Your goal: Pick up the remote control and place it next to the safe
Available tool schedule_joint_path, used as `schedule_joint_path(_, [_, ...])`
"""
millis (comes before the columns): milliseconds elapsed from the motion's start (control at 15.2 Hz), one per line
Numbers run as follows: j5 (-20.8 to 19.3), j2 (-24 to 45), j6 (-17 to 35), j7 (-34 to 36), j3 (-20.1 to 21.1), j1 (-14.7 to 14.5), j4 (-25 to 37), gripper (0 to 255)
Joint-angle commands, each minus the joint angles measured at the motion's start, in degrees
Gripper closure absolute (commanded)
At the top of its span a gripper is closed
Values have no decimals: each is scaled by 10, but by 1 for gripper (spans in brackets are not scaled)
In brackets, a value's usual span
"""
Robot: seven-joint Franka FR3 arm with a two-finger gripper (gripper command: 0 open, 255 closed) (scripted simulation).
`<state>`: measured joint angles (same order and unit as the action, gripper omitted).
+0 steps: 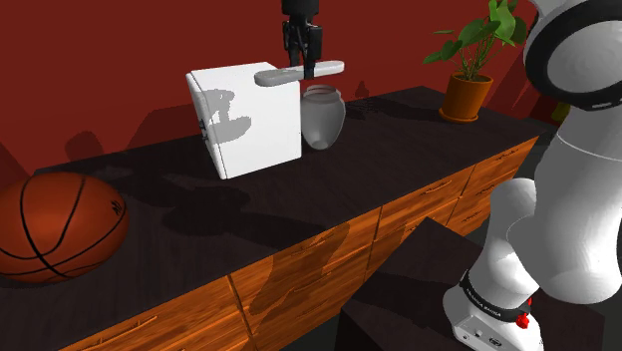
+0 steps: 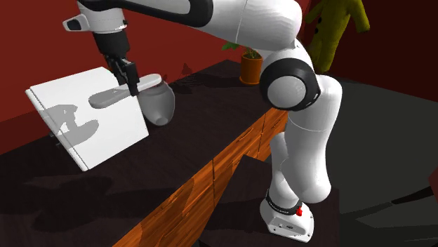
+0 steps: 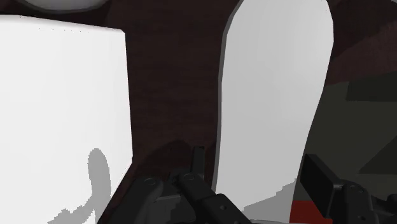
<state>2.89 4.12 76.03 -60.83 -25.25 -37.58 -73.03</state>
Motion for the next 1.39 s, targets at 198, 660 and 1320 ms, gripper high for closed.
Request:
schedule_joint_path(198, [47, 112, -41, 43, 15, -4, 147, 255])
schedule_joint_path(660, [25, 64, 39, 49, 20, -24, 23, 255])
schedule_joint_path(1320, [9, 27, 132, 56, 24, -37, -105, 255])
